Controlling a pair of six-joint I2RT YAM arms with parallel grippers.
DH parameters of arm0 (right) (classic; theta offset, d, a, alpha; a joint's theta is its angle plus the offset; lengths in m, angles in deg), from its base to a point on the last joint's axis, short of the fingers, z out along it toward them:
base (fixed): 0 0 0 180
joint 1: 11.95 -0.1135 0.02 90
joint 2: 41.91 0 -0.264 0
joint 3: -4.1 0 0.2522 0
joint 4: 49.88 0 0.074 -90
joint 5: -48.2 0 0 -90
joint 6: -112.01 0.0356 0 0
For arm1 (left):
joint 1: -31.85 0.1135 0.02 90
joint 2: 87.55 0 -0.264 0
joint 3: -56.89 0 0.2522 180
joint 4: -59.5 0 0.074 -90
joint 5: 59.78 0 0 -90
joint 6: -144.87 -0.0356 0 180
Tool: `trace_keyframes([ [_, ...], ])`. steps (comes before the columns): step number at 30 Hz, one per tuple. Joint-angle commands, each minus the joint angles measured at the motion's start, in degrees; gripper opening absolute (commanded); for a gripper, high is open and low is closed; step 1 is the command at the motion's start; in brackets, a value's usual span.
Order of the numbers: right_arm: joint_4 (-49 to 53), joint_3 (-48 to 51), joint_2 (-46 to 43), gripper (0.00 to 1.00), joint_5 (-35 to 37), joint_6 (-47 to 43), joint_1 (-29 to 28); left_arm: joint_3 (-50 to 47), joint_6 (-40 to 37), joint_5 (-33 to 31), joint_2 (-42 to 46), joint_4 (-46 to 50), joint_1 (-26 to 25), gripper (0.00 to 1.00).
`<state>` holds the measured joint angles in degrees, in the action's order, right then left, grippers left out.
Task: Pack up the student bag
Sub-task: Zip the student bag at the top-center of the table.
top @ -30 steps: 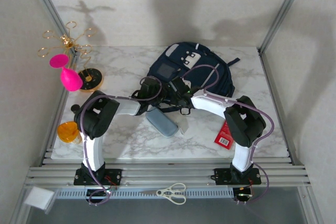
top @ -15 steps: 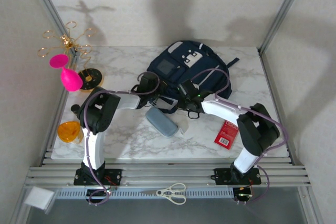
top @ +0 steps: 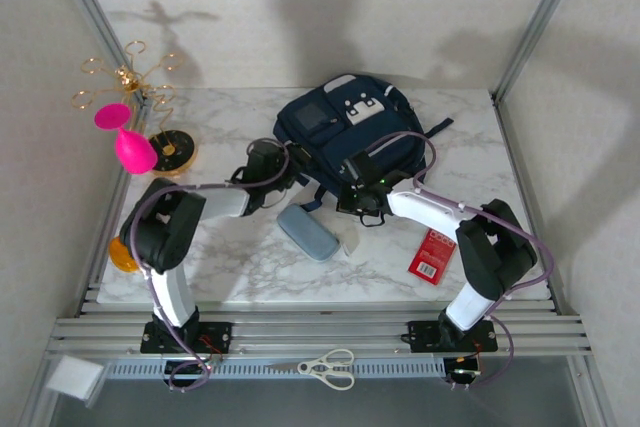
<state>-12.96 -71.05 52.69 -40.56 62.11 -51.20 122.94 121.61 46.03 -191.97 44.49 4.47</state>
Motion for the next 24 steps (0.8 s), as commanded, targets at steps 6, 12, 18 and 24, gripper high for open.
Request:
trace_keyframes([
  [6, -0.4, -0.9, 0.6, 0.00, -3.0, -2.7, -0.3, -2.9, 14.0, -4.0, -1.4, -3.3, -7.3, 0.46],
  [12, -2.7, -0.1, 0.7, 0.00, -3.7, -2.4, -0.2, 1.6, 15.3, -6.8, -5.8, -0.8, -7.8, 0.43],
  [18, -1.8, -1.1, 2.1, 0.00, -2.6, -1.8, -0.2, 5.3, 15.4, -11.4, -9.1, 0.4, -7.8, 0.29],
  [24, 3.8, -1.5, 0.0, 0.00, 1.1, -2.3, 0.3, 4.8, 12.1, -15.4, -7.5, 3.7, -5.0, 0.00],
])
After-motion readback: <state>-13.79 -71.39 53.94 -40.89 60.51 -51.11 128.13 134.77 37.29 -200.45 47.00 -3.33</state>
